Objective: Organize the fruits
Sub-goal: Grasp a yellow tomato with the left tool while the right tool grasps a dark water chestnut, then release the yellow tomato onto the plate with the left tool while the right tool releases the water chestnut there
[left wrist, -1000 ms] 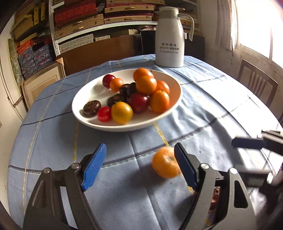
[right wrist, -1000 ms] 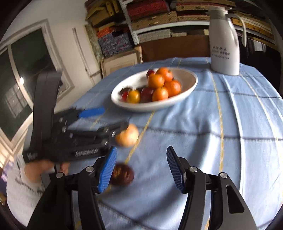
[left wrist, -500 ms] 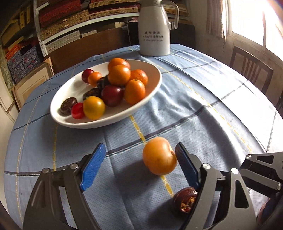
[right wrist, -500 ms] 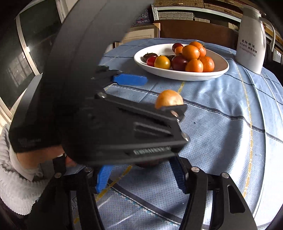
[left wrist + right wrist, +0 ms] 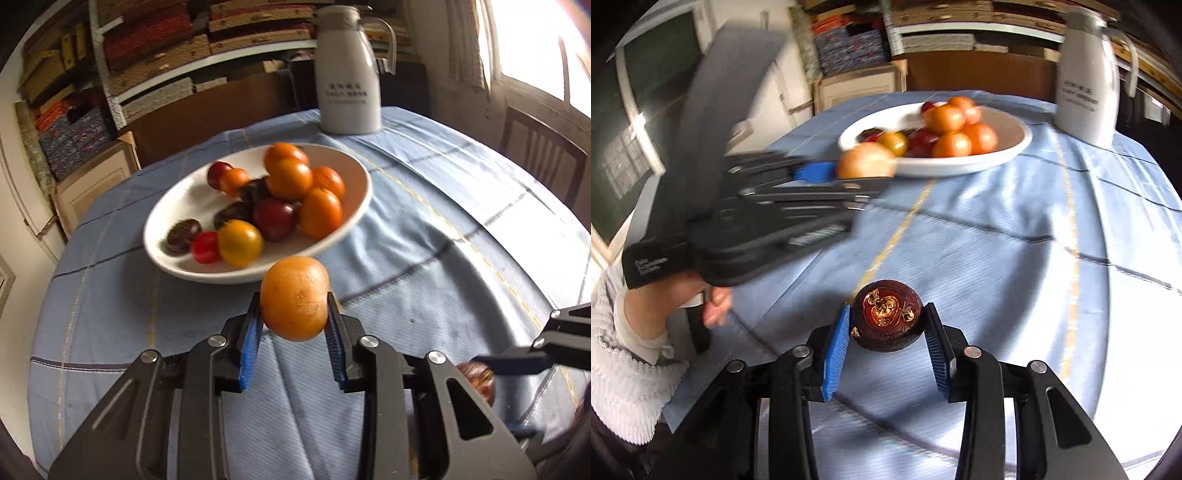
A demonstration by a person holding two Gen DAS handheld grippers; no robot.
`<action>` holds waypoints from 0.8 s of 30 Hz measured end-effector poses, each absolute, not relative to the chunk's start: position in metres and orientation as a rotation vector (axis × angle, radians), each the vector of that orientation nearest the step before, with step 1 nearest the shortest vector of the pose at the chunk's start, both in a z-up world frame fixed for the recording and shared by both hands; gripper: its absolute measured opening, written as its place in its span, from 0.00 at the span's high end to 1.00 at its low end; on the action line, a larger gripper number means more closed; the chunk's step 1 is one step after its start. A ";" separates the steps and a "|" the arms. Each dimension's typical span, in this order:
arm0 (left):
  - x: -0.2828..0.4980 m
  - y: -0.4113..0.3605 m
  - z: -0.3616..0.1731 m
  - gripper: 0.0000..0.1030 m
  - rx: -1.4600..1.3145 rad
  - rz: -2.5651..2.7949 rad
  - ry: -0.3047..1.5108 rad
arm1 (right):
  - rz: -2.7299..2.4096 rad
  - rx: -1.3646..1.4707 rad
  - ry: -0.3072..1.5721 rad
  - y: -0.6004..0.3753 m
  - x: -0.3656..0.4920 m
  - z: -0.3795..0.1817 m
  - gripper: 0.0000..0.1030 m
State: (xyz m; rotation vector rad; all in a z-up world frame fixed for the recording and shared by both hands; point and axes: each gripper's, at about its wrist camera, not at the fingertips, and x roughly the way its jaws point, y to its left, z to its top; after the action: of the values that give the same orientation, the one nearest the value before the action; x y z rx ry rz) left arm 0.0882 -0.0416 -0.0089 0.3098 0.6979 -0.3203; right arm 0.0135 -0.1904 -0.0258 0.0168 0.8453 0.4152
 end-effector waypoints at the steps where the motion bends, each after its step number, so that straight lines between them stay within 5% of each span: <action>1: 0.092 -0.039 -0.005 0.70 0.306 -0.308 0.689 | 0.396 0.031 0.829 -0.197 0.017 -0.022 0.60; 12: 0.176 -0.015 0.033 0.70 0.250 -0.192 0.631 | 0.258 0.152 0.629 -0.218 0.122 0.046 0.60; 19: 0.229 -0.009 0.022 0.69 0.171 -0.181 0.666 | 0.205 0.140 0.635 -0.194 0.202 0.035 0.59; 21: 0.234 -0.008 0.020 0.50 0.159 -0.170 0.659 | 0.183 0.142 0.619 -0.192 0.203 0.032 0.38; 23: 0.233 -0.009 0.019 0.20 0.162 -0.167 0.636 | 0.172 0.118 0.600 -0.191 0.204 0.029 0.35; 24: 0.231 -0.009 0.018 0.18 0.168 -0.161 0.628 | 0.170 0.104 0.594 -0.192 0.204 0.028 0.34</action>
State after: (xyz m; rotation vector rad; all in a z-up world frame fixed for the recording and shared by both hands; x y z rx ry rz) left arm 0.2312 -0.0091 0.0184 0.1679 0.6281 -0.1610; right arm 0.2037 -0.1915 0.0282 0.1041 0.5945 0.1702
